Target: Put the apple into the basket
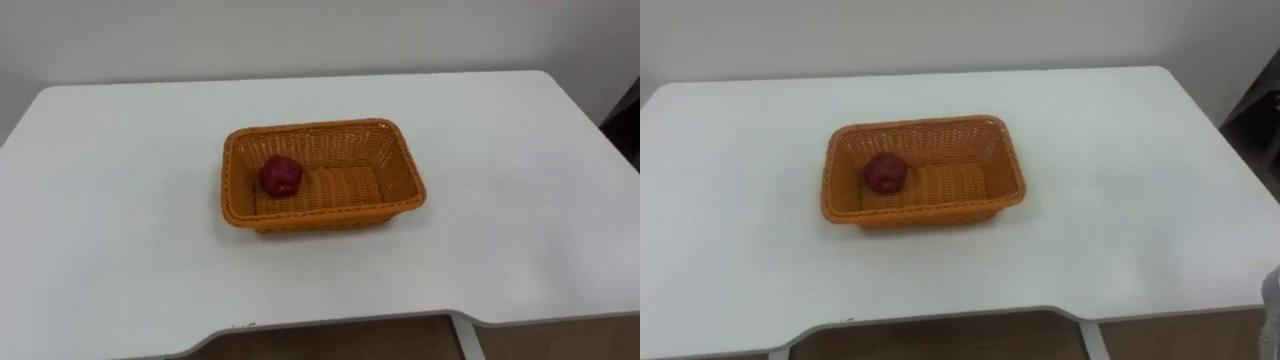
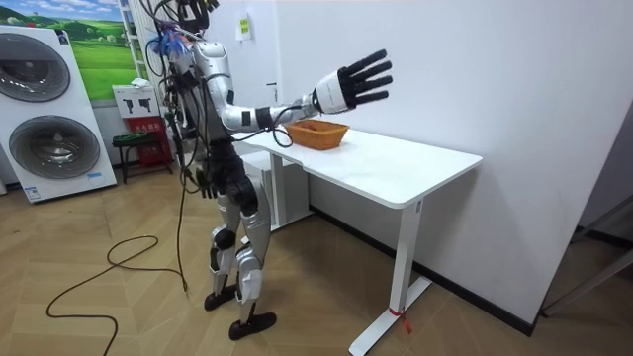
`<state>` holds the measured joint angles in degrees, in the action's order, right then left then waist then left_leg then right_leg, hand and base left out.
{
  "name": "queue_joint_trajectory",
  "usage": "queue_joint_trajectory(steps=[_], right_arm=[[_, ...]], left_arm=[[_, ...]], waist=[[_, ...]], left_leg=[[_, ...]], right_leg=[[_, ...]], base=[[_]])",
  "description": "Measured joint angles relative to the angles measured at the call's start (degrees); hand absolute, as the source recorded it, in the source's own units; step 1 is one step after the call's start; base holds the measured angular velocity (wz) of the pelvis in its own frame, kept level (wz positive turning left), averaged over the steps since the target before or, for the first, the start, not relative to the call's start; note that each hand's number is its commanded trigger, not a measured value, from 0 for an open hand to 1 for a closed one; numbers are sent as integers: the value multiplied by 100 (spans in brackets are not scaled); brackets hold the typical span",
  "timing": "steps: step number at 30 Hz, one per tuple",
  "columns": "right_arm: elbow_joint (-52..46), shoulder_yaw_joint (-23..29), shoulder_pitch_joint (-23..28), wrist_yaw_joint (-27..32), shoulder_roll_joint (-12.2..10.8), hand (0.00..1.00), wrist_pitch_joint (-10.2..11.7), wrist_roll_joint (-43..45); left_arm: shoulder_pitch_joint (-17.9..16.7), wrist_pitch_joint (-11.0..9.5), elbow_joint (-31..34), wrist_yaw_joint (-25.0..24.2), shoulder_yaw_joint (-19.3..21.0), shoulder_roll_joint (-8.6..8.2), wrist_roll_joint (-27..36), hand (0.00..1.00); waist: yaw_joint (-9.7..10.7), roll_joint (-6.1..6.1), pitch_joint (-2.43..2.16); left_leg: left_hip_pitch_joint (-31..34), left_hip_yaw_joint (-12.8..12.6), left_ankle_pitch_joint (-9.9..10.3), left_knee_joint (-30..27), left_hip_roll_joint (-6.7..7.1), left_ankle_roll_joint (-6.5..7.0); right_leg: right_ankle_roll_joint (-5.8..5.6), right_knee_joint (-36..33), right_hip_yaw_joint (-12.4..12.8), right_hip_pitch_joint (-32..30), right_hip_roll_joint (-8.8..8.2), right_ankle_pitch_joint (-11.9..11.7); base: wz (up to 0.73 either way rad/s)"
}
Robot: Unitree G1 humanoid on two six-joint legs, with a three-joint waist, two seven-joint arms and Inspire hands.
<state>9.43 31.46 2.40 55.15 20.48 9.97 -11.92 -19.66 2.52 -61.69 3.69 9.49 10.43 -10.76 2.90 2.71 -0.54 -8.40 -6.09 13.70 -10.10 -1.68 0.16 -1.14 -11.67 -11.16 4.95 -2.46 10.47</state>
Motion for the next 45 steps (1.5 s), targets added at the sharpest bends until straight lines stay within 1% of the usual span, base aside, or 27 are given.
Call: queue_joint_trajectory(steps=[3,5,7,10,11,12,13,15,16,18,19,21,22,23,24,25,27,28,30,33,35,39,42,43,45], right_arm=[[592,182,55,293,-5,0,-10,-462],[847,258,97,411,-6,0,-9,-736],[1204,365,94,469,-5,0,-4,-1036],[2133,421,141,458,-13,0,-14,-1467],[2539,435,242,403,-39,0,-59,-1565],[2911,452,327,332,-86,0,-127,-1657],[3096,462,345,290,-112,0,-136,-1709],[3754,476,466,131,-277,0,-214,-2052],[3906,466,484,76,-322,0,-256,-2152],[4515,261,571,-292,-485,0,-423,-2204],[4642,164,590,-406,-520,0,-475,-2206],[5135,-363,697,-1022,-657,0,-638,-2173],[5313,-471,706,-1215,-682,0,-669,-2159],[5589,-670,713,-1582,-728,0,-787,-2158],[5810,-933,708,-1950,-765,0,-895,-2121],[5895,-1043,723,-2124,-789,0,-929,-2075],[6215,-1453,785,-2779,-865,0,-1072,-1540],[6240,-1567,811,-2925,-879,0,-1107,-1410],[6419,-2022,836,-3466,-903,0,-1173,-857],[6426,-2350,775,-3957,-916,0,-1323,-179],[6415,-2469,733,-4192,-942,0,-1359,-9],[6409,-2813,555,-4690,-984,0,-1394,129],[6412,-2813,477,-4935,-1087,0,-1386,75],[6412,-2851,446,-5037,-1136,0,-1373,2],[6412,-2939,441,-5182,-1163,0,-1368,-108]], left_arm=[[18,10,105,23,44,0,0,0],[11,18,196,51,67,0,10,0],[46,53,257,82,95,3,48,0],[93,107,263,118,139,3,188,0],[102,118,267,118,199,2,184,0],[92,125,265,119,289,-12,180,0],[77,129,264,119,316,-18,183,0],[59,186,262,117,395,-30,149,0],[59,207,262,116,395,-32,151,0],[54,229,258,76,378,-56,154,0],[51,235,257,58,382,-67,146,0],[72,264,255,21,384,-100,105,0],[85,270,251,6,384,-101,104,0],[91,279,247,-17,382,-100,105,0],[90,280,238,-35,379,-100,103,0],[89,282,231,-47,380,-99,101,0],[68,322,197,-71,388,-114,100,0],[57,350,195,-78,387,-123,100,0],[38,387,188,-113,367,-183,103,0],[36,465,127,-191,250,-246,107,0],[48,477,102,-202,207,-280,104,0],[154,592,-23,-242,-84,-281,100,0],[163,633,-31,-325,-189,-287,98,0],[164,634,-38,-334,-200,-297,98,0],[177,634,-75,-346,-200,-308,97,0]], waist=[[105,54,14],[169,65,26],[194,67,24],[210,57,33],[220,70,23],[204,56,23],[204,47,21],[167,15,16],[152,7,17],[126,-16,20],[112,-19,20],[39,-21,23],[6,-26,29],[-55,-38,22],[-110,-46,31],[-129,-54,35],[-211,-70,43],[-229,-76,40],[-307,-102,45],[-332,-162,43],[-331,-187,54],[-347,-194,62],[-340,-171,81],[-351,-168,81],[-357,-171,81]], left_leg=[[3,-22,0,29,2,0],[28,-30,0,41,2,0],[68,-40,0,50,0,0],[95,-29,0,44,-1,1],[118,5,0,45,0,1],[138,12,0,45,0,1],[147,13,-1,44,0,1],[166,13,-1,38,-5,1],[165,13,-1,40,-6,0],[154,12,-1,46,-8,0],[151,3,-1,44,-9,1],[114,-19,0,44,-9,1],[89,-26,0,45,-9,1],[64,-48,1,49,-10,2],[45,-88,4,49,-16,4],[38,-90,7,49,-17,5],[-25,-76,18,86,-22,7],[-35,-69,22,86,-23,7],[-33,-61,38,73,-28,6],[-30,-75,38,65,-30,6],[-25,-67,38,60,-33,5],[-19,-21,37,56,-31,5],[-24,-16,37,45,-33,4],[-30,-13,38,43,-33,4],[-37,-13,38,40,-31,4]], right_leg=[[-2,0,15,-7,0,1],[-2,7,30,-37,5,1],[-1,7,46,-79,9,1],[-1,18,52,-91,14,1],[-1,39,12,-88,10,1],[-1,69,-4,-88,11,1],[-1,80,-7,-88,11,0],[-1,84,0,-96,13,1],[-1,84,4,-96,17,1],[-1,84,20,-96,21,1],[-1,80,15,-98,22,1],[-1,65,42,-98,22,1],[-1,70,57,-99,22,1],[-2,82,131,-85,32,5],[-2,99,172,-90,40,6],[-2,102,169,-84,43,6],[-3,106,167,-23,46,6],[-4,109,162,-9,46,5],[-4,107,151,-6,55,2],[-5,91,121,6,55,-3],[-5,91,79,16,48,-3],[-1,103,32,28,43,5],[-1,139,6,104,42,7],[-1,180,-1,122,44,6],[-2,195,3,117,45,6]], base=[[-5],[-5],[-4],[3],[12],[11],[5],[2],[0],[-2],[-8],[-7],[-5],[-12],[-12],[-8],[2],[0],[0],[0],[5],[6],[4],[5],[2]])
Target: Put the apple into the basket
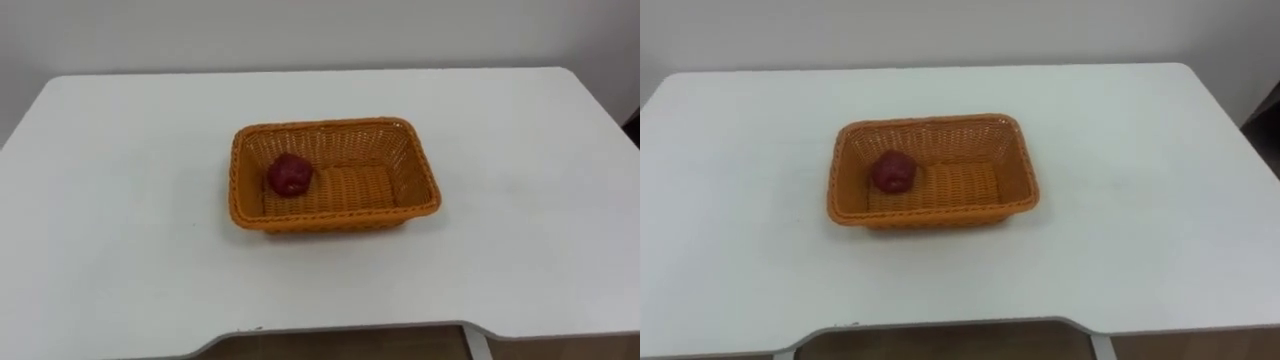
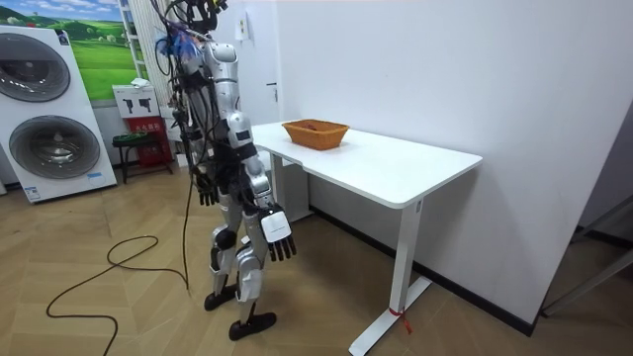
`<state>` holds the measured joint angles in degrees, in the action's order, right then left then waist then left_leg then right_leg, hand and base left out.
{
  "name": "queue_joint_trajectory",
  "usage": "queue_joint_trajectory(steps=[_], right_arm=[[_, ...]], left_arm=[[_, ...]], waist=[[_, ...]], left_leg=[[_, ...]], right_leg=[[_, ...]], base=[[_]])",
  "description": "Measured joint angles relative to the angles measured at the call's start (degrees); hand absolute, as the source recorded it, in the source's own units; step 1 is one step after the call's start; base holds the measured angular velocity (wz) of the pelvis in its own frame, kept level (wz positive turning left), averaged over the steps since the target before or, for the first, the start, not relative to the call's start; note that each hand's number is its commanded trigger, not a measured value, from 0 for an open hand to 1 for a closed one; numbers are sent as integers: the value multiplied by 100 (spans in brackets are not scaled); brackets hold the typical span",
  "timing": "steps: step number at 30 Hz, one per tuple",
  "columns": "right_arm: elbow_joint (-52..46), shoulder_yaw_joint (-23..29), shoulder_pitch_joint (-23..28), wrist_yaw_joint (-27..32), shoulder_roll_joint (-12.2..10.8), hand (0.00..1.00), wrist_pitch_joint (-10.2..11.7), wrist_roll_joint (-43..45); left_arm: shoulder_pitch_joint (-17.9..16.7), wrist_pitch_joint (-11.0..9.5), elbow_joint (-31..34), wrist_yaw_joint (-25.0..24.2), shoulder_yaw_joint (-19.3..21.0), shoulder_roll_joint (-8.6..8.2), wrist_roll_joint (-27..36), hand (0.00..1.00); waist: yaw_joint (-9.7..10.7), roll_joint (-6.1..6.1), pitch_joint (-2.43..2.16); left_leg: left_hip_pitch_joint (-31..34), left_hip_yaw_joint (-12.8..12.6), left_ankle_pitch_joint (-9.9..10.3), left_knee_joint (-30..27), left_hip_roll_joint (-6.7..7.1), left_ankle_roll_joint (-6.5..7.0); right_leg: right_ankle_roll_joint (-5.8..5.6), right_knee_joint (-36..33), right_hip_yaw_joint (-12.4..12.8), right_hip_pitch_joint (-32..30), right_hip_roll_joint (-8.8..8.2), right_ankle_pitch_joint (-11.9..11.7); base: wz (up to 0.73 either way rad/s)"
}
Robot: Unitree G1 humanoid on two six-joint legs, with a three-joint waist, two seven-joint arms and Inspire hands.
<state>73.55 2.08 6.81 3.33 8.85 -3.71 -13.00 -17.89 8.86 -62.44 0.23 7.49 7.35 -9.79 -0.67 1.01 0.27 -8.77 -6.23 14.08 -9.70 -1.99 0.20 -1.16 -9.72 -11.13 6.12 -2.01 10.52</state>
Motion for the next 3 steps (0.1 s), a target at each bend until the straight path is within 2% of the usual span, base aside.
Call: queue_joint_trajectory(steps=[3], right_arm=[[9,-120,8,-182,17,0,8,-41]], left_arm=[[71,5,-125,12,-13,0,5,0]], waist=[[-54,6,9]], left_leg=[[2,0,0,0,-2,0]], right_leg=[[0,4,15,-14,4,0]], base=[[-2]])
